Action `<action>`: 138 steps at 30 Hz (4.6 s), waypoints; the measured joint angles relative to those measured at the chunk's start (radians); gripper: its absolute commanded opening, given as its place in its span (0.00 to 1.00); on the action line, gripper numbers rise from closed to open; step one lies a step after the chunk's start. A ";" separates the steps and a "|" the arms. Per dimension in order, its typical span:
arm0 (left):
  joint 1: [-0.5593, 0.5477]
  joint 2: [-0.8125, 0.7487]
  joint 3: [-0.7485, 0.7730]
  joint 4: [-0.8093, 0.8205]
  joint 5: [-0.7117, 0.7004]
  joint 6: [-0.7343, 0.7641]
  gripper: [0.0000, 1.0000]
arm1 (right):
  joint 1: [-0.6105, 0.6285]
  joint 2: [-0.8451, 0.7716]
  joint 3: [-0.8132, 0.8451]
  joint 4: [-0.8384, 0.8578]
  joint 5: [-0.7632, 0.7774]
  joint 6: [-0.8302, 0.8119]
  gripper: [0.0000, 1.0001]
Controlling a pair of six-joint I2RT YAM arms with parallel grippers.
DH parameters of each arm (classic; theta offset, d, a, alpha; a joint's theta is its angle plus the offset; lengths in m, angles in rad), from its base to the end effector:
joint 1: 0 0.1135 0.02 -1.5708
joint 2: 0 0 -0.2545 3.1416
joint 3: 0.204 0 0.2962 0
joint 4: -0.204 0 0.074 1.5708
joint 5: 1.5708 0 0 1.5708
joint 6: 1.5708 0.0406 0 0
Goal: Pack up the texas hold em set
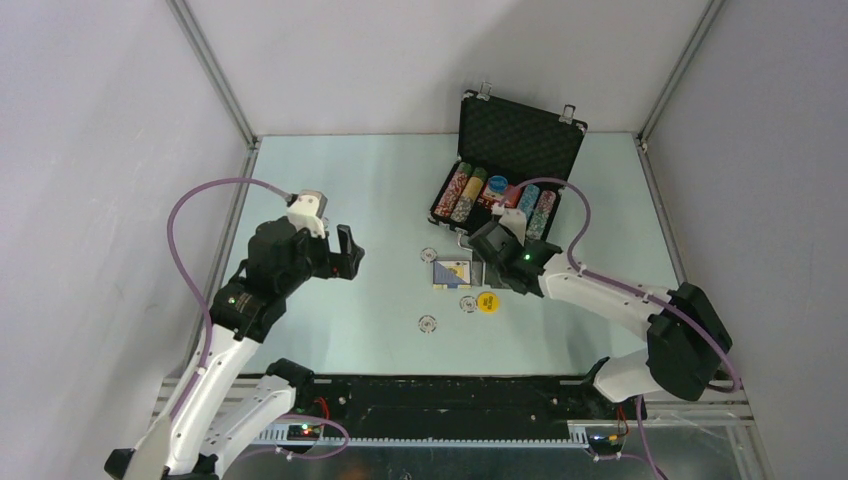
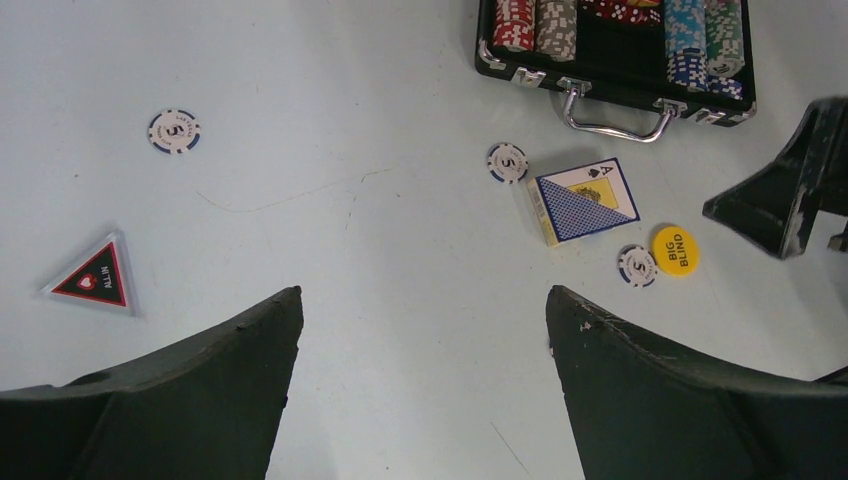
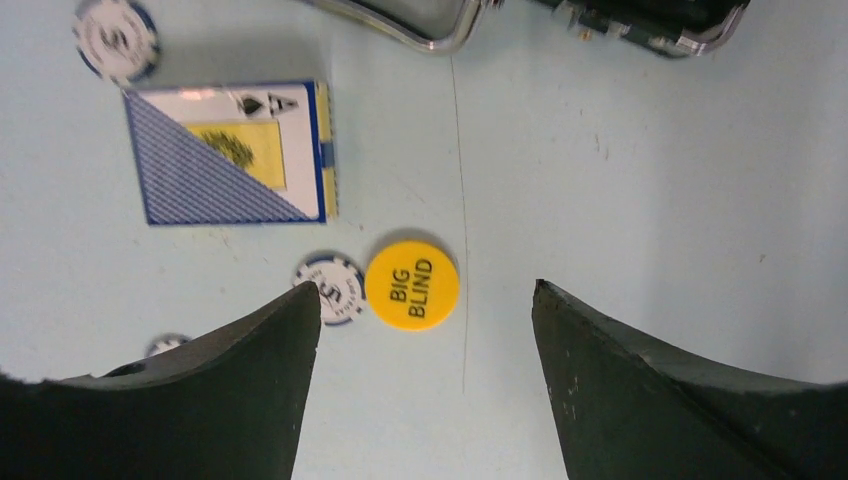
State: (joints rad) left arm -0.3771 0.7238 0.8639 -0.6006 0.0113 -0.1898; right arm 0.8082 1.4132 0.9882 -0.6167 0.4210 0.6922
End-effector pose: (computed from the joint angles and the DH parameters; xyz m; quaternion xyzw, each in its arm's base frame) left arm 0.1958 -0.0781 0.3310 0.0824 0.8458 -0.1520 0.5047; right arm 0.2366 0.2236 0.2040 -0.0002 0.9455 0.0268 0.3246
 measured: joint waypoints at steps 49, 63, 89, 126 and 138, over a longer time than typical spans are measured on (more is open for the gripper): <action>0.003 -0.013 0.000 0.000 -0.026 0.007 0.96 | 0.013 0.282 0.029 -0.007 -0.102 0.103 0.59; 0.003 -0.013 0.000 0.000 -0.006 0.007 0.96 | 0.018 0.291 0.042 -0.045 -0.053 0.126 0.60; 0.005 -0.013 0.000 0.000 -0.006 0.007 0.96 | 0.002 0.156 -0.115 0.027 -0.097 0.145 0.66; 0.005 -0.013 0.000 0.000 -0.002 0.007 0.96 | 0.021 0.552 0.465 -0.013 -0.154 0.010 0.99; 0.005 -0.013 0.000 0.000 0.004 0.007 0.96 | 0.053 0.612 0.534 -0.134 -0.064 0.010 0.99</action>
State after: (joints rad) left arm -0.3725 0.7105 0.8639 -0.6006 0.0154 -0.1825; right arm 0.8616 2.0254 1.5227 -0.7509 0.3565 0.7025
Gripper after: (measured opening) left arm 0.962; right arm 0.993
